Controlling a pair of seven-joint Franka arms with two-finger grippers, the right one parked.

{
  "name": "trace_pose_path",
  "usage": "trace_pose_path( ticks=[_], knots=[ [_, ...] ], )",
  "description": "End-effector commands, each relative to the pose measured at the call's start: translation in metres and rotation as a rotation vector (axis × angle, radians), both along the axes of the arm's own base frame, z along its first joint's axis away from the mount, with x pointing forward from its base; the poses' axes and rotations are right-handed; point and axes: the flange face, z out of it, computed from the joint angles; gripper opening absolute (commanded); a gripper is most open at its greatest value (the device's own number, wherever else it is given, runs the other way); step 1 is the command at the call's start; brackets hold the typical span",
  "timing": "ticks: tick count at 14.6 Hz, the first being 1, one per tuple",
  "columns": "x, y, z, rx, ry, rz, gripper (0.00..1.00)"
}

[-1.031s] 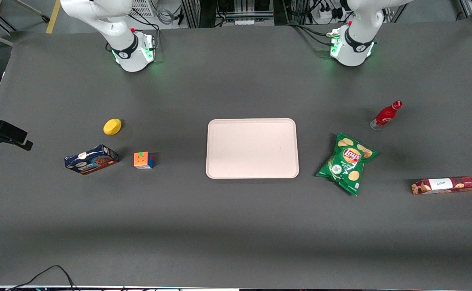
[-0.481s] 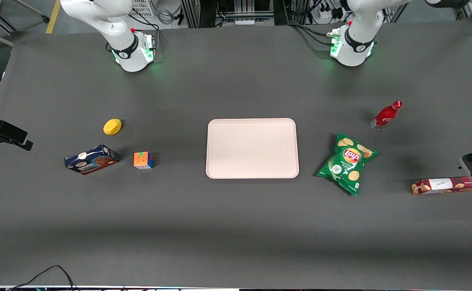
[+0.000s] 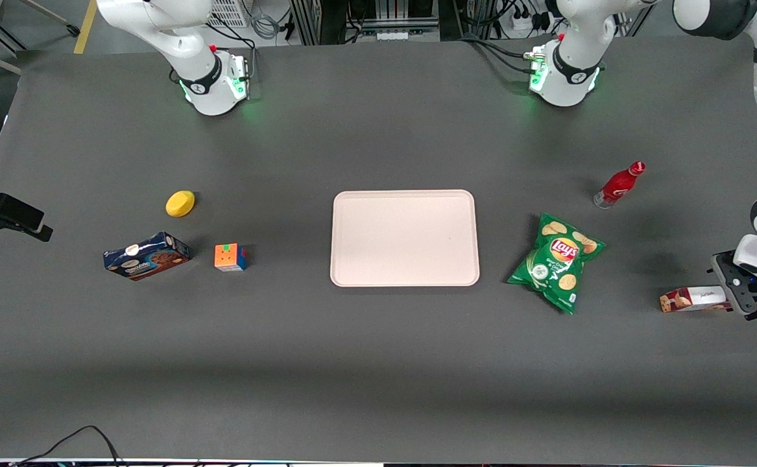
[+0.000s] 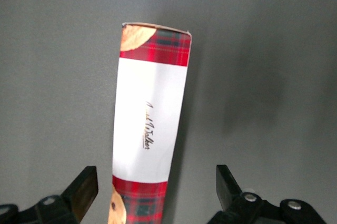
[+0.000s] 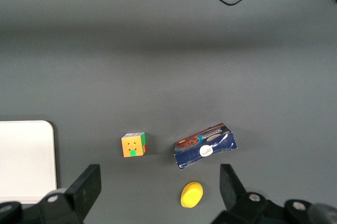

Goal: Place red cookie box on tray
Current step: 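Close the left gripper on the end of the red plaid cookie box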

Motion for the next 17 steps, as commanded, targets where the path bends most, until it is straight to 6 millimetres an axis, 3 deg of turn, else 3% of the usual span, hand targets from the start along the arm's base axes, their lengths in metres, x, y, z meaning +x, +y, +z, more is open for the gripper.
trace_pose_path(
  ticks=[1,3,8,14,17],
  knots=[
    [0.008,0.005,-0.005,-0.004,-0.028,-0.045,0.99],
    [0.010,0.005,-0.006,-0.001,-0.033,-0.050,0.93],
    [0.016,0.006,-0.003,0.028,-0.082,-0.100,0.48],
    [0.017,0.002,-0.003,0.014,-0.090,-0.089,0.03],
    [0.018,0.000,0.012,-0.015,-0.101,-0.011,0.00]
  ],
)
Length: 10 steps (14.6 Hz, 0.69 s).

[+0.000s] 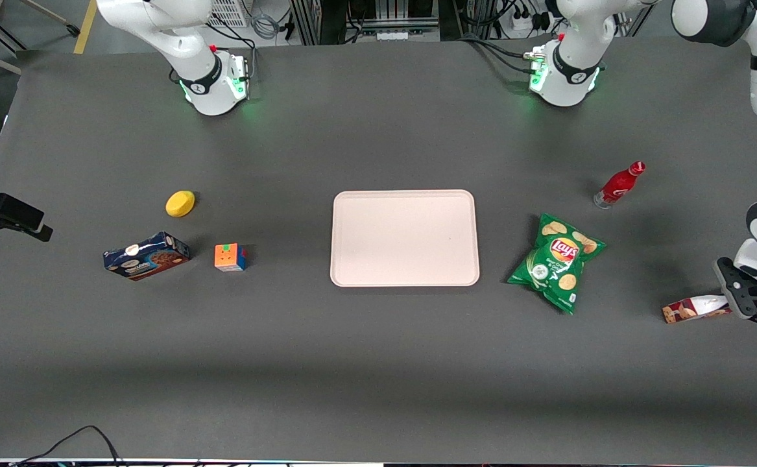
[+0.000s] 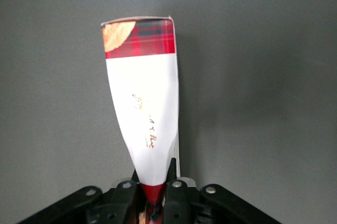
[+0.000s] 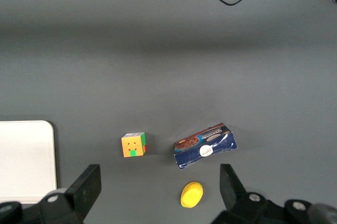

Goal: Place red cookie box on tray
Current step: 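Close the left gripper on the end of the red plaid cookie box, then lift the box upright and carry it toward the pink tray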

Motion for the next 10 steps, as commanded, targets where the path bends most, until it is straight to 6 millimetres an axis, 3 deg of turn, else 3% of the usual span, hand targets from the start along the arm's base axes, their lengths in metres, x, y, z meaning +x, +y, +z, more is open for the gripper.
trace_pose_path(
  ticks=[1,6,10],
  knots=[
    [0.006,-0.005,0.027,-0.066,-0.028,0.141,0.00],
    [0.002,-0.058,0.120,-0.158,0.039,0.539,0.00],
    [-0.008,-0.138,0.180,-0.216,0.142,0.803,0.00]
  ],
)
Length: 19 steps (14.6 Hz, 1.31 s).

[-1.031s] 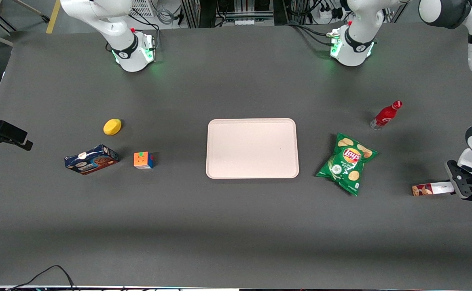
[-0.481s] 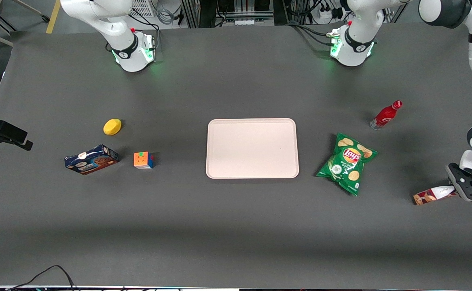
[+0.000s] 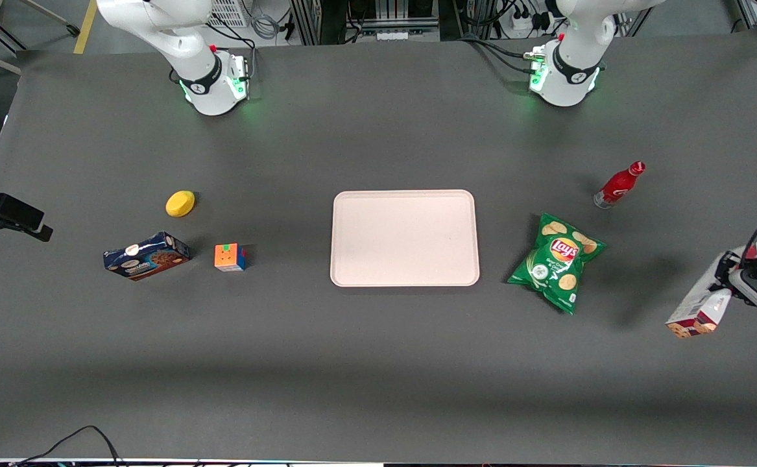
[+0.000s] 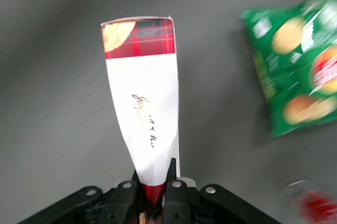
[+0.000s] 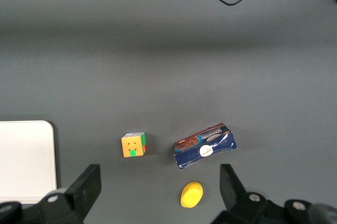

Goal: Place red cookie box on tray
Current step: 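Lift the box upright and carry it toward the pink tray, then lower the upright box onto the tray's rim area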

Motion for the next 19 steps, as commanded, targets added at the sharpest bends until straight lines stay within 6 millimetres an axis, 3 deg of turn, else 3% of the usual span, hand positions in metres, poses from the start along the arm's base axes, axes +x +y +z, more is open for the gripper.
trace_pose_path(
  ticks=[1,5,7,10,12,15,17,19],
  knots=[
    [-0.017,-0.076,0.054,-0.050,0.097,0.246,0.00],
    [-0.036,-0.185,0.108,-0.057,0.148,0.454,0.00],
    [-0.043,-0.246,0.119,-0.058,0.155,0.549,0.00],
    [-0.060,-0.337,0.118,-0.020,0.126,0.686,0.00],
    [-0.077,-0.382,0.100,0.008,0.086,0.737,0.00],
    [-0.109,-0.430,0.054,-0.002,0.047,0.798,0.00],
    [-0.130,-0.449,0.020,-0.017,0.010,0.829,0.00],
    [-0.140,-0.453,-0.004,-0.025,-0.005,0.835,0.00]
  ],
)
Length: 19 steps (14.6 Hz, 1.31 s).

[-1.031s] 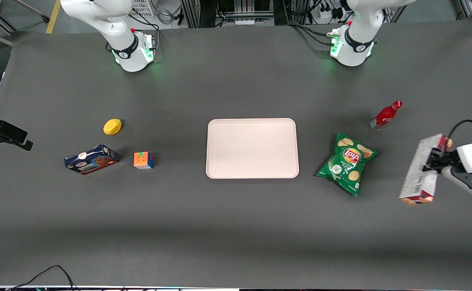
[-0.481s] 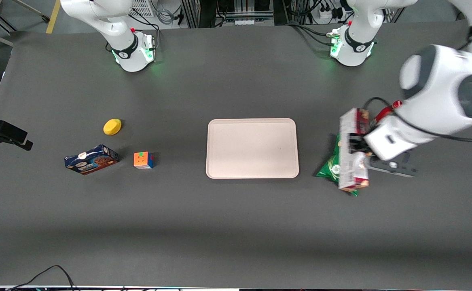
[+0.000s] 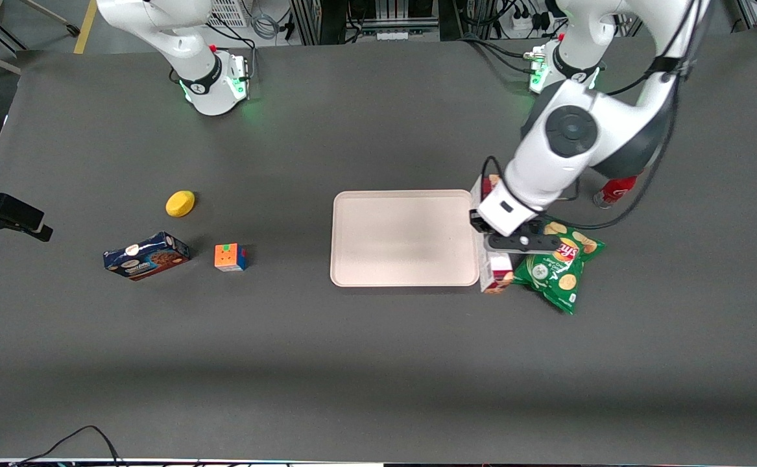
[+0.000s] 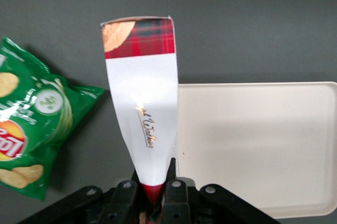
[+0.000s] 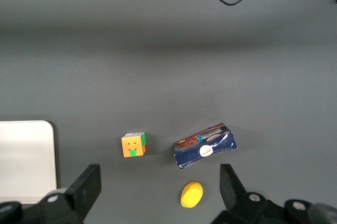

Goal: Place red cookie box on tray
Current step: 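Lower the upright box onto the tray's rim area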

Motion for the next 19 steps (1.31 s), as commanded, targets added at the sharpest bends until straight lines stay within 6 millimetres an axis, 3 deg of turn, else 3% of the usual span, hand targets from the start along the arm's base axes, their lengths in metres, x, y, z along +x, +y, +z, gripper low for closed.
trace_pose_path(
  ticks=[1,10,19],
  knots=[
    [-0.022,-0.003,-0.033,0.011,-0.032,0.028,0.00],
    [-0.052,-0.041,-0.106,0.064,-0.019,0.067,0.00],
    [-0.058,-0.045,-0.137,0.088,0.009,0.031,0.00]
  ],
)
